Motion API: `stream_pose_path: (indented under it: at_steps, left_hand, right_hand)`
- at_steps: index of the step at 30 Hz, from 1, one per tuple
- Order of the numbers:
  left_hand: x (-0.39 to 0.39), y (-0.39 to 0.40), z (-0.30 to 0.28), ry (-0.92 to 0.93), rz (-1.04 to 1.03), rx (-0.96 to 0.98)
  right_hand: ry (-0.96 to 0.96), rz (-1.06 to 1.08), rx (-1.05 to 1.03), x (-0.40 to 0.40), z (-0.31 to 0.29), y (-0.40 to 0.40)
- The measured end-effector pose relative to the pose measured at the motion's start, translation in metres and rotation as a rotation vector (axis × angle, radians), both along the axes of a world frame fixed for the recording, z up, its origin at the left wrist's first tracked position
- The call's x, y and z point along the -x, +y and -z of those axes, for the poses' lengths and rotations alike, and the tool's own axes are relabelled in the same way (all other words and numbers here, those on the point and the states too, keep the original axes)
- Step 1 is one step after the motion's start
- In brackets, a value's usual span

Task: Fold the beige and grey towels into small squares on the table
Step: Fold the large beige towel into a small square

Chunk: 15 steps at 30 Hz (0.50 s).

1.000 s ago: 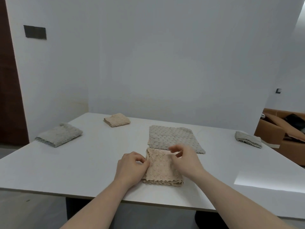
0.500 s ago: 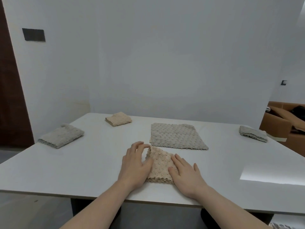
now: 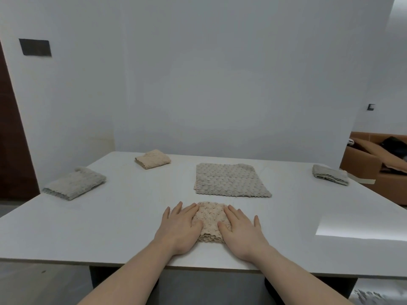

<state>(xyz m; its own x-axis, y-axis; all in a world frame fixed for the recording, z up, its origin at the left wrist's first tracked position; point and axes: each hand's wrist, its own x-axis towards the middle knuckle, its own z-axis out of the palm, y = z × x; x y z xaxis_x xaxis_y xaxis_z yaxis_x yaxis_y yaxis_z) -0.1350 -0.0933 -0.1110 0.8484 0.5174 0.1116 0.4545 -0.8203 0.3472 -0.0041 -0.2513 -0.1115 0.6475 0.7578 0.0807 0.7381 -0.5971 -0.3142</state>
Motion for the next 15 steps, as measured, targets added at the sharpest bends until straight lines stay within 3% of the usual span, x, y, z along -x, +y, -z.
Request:
stream_pose_path:
  at_steps: [15]
  left_hand:
    - [0.0003,0.0002,0.0008,-0.044,-0.036,0.035]
  right_hand:
    - [0.01,0.03,0.017,0.0007,0.0008,-0.001]
